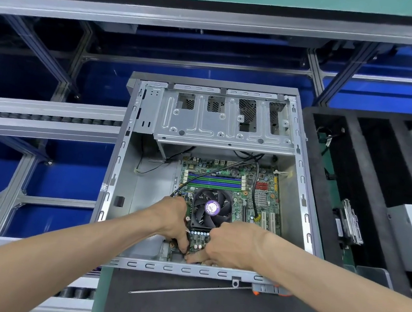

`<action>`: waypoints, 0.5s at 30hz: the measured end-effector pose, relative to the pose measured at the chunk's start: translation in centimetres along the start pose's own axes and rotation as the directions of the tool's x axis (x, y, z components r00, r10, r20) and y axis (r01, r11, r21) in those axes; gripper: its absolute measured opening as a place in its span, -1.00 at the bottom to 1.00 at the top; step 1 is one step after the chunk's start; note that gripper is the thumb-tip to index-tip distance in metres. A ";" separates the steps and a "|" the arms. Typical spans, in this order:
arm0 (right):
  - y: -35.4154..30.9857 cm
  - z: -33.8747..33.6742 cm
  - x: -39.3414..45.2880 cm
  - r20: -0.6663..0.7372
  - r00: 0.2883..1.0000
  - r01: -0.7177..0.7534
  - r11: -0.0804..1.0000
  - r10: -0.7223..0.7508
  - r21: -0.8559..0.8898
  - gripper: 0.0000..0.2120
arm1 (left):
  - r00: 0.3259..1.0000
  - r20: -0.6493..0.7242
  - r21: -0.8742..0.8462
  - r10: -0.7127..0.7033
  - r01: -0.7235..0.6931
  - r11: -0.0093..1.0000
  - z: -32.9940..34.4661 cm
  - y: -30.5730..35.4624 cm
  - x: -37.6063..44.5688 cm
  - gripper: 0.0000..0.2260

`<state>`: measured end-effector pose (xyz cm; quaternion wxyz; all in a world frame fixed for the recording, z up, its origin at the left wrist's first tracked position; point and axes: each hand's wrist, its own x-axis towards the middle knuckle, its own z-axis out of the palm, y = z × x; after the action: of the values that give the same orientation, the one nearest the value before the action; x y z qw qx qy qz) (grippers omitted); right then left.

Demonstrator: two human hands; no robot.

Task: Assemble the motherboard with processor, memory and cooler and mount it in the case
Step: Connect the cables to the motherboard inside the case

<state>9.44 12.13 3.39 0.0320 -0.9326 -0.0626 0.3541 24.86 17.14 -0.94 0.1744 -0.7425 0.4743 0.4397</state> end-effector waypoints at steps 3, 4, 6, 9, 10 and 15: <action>0.0 -0.1 -0.2 0.000 1.000 0.003 0.999 -0.003 -0.038 -0.62 | 1.000 0.009 -0.048 -0.005 0.006 0.999 0.0 -0.3 -0.1 -0.57; 0.0 -0.1 -0.2 0.006 1.000 -0.006 0.999 0.006 -0.041 -0.63 | 1.000 0.012 -0.065 -0.005 0.006 0.998 0.1 -0.4 -0.1 -0.58; -0.1 -0.2 -0.2 0.031 0.999 -0.018 0.999 0.019 -0.032 -0.66 | 1.000 0.017 -0.088 -0.004 0.006 0.996 0.1 -0.4 -0.2 -0.60; -0.1 -0.3 -0.2 0.071 0.997 -0.036 0.999 0.037 -0.009 -0.67 | 1.000 0.026 -0.097 -0.005 0.007 0.995 0.0 -0.4 -0.4 -0.62; -0.1 -0.4 -0.2 0.079 0.996 -0.044 0.999 0.044 0.002 -0.68 | 1.000 0.026 -0.099 -0.004 0.006 0.995 0.0 -0.4 -0.4 -0.62; -0.1 -0.7 -0.6 0.081 0.996 0.017 0.996 -0.024 0.082 -0.56 | 0.999 0.033 -0.096 -0.010 0.013 0.995 -0.3 -0.2 -0.8 -0.61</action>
<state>9.49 12.14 4.33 0.0711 -0.9146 -0.0588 0.3938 25.06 17.48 -0.20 0.1486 -0.7454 0.4456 0.4730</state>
